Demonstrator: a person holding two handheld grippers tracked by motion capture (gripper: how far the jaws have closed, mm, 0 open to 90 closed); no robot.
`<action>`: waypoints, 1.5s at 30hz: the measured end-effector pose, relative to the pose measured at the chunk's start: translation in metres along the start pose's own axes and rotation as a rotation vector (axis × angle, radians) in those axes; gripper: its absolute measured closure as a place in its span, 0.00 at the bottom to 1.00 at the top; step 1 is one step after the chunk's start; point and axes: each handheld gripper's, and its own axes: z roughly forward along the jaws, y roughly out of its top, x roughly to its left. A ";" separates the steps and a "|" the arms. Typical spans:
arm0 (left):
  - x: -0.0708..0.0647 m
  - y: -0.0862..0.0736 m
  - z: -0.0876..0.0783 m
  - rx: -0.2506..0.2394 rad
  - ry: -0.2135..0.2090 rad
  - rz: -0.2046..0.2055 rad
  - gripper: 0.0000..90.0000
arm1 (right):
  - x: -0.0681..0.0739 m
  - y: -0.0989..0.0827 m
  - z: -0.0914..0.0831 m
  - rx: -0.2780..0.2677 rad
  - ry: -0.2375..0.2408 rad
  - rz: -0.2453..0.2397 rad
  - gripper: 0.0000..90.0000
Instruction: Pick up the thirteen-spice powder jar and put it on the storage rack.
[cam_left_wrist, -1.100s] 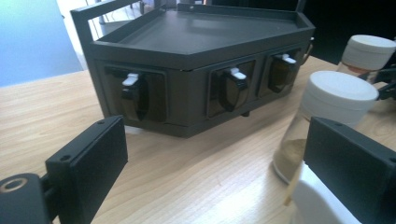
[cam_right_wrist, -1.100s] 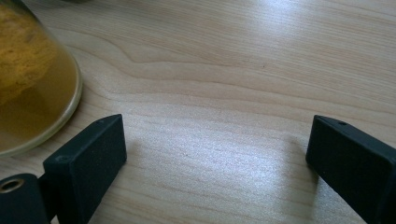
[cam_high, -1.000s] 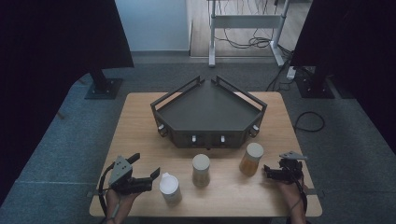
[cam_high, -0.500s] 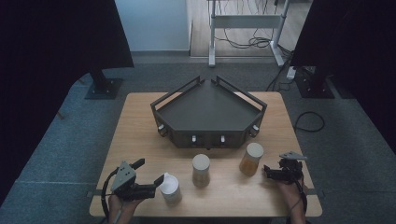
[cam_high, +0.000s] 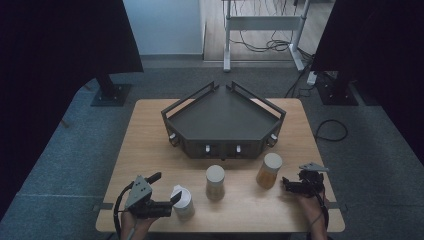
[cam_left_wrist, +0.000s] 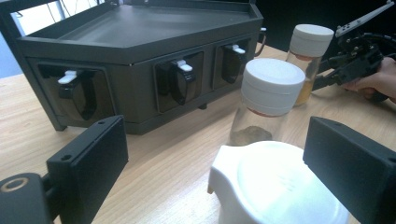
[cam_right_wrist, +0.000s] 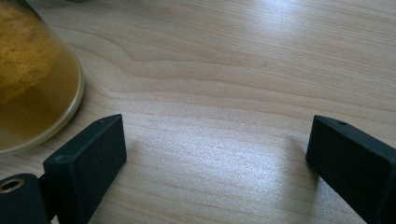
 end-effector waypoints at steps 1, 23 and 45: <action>-0.001 0.000 0.000 0.000 -0.002 0.001 0.07 | 0.000 0.000 0.000 0.000 0.000 0.000 0.05; -0.007 0.002 0.012 0.042 -0.065 0.021 0.07 | 0.000 0.000 0.000 0.000 0.000 0.000 0.05; -0.002 -0.003 0.023 0.091 -0.103 0.033 0.07 | 0.000 0.000 0.000 0.000 0.002 -0.001 0.05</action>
